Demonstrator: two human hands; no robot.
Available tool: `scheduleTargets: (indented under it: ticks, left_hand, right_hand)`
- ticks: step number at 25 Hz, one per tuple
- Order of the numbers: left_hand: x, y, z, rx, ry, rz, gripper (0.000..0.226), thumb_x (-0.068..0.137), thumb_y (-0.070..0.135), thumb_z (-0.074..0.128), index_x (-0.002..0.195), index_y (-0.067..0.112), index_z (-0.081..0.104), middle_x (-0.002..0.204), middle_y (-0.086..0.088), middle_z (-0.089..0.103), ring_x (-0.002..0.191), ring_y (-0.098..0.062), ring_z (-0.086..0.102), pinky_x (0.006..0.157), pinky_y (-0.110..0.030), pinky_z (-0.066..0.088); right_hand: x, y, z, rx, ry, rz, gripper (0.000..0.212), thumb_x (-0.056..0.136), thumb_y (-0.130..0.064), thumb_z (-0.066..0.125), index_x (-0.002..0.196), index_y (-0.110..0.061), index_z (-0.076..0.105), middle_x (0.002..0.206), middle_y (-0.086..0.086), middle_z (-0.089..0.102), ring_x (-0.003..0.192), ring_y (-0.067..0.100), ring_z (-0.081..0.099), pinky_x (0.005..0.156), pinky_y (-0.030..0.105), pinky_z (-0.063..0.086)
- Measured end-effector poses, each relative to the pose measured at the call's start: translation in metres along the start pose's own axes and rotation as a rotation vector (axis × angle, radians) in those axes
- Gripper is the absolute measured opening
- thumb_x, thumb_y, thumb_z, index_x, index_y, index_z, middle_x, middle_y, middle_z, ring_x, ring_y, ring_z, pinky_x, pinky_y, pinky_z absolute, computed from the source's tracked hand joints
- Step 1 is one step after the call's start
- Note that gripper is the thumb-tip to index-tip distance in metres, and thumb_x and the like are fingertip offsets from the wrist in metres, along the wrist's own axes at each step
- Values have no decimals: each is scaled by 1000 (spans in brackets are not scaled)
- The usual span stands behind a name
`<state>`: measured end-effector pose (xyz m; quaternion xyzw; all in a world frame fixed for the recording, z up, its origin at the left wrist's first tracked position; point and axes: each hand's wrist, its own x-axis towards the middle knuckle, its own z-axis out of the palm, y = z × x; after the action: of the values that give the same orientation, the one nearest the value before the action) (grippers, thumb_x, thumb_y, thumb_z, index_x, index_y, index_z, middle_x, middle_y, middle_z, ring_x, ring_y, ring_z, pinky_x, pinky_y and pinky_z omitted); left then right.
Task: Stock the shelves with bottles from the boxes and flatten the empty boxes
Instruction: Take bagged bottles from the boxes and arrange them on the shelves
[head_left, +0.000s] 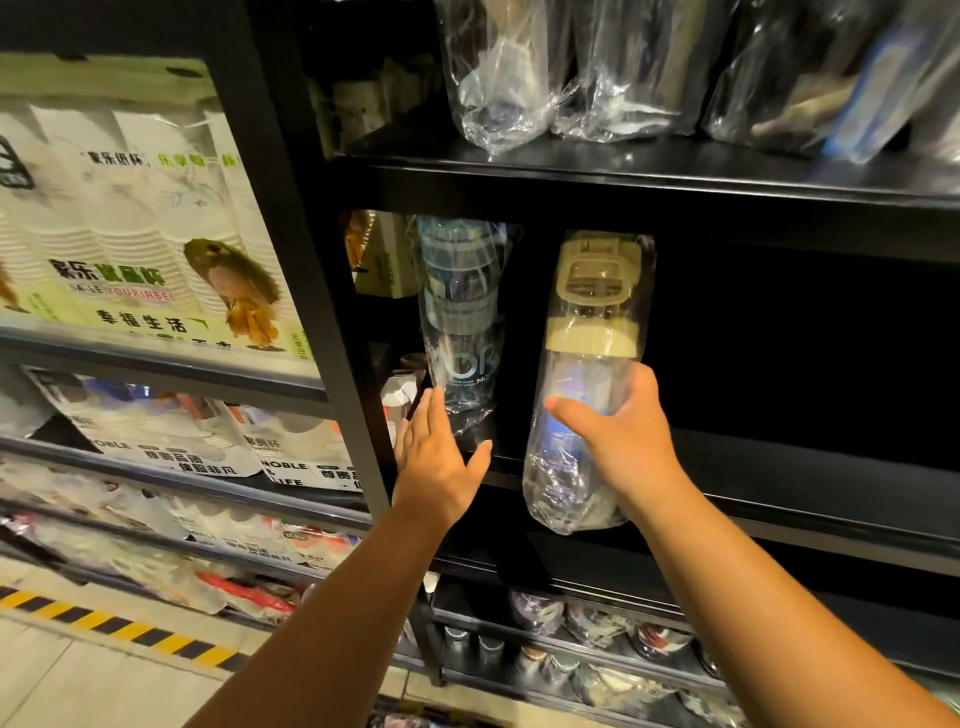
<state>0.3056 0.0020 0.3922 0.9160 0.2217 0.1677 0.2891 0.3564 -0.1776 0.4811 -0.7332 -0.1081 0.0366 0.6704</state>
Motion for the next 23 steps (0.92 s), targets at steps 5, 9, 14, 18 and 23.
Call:
scheduleTargets:
  ticks: [5, 9, 14, 18, 23]
  left_hand:
    - [-3, 0, 8, 60, 27, -10, 89, 97, 48, 50, 158, 13, -4, 166, -5, -11, 153, -21, -6, 120, -33, -11]
    - [-2, -4, 12, 134, 33, 26, 91, 91, 63, 30, 158, 8, 2, 167, -8, 3, 153, -21, 1, 120, -33, -9]
    - [-3, -7, 15, 188, 78, 48, 94, 84, 64, 21, 157, 4, 12, 165, -12, 15, 152, -24, 13, 120, -34, -2]
    - [-2, -4, 13, 229, 44, 31, 83, 94, 54, 33, 157, 6, 10, 166, -11, 11, 153, -23, 9, 120, -34, -4]
    - [-4, -1, 11, 275, 39, 38, 80, 100, 49, 43, 158, 8, 7, 166, -11, 7, 153, -23, 7, 121, -36, -1]
  right_hand:
    - [10, -4, 14, -42, 104, -67, 61, 72, -24, 87, 114, -19, 42, 110, -3, 58, 98, 11, 62, 81, 26, 52]
    - [19, 8, 21, -123, 221, -119, 67, 69, -33, 88, 109, -15, 37, 109, -1, 53, 98, 15, 59, 80, 25, 49]
    - [29, 34, 32, -171, 218, -183, 75, 66, -42, 89, 110, -17, 34, 115, 4, 49, 108, 21, 54, 91, 29, 49]
    - [22, 53, 26, -355, 156, -152, 88, 70, -46, 83, 132, -10, 32, 127, 5, 39, 113, 24, 46, 96, 41, 48]
    - [12, 69, 12, -497, 50, -130, 80, 80, -27, 80, 143, -15, 33, 134, 5, 41, 109, 9, 47, 86, 26, 42]
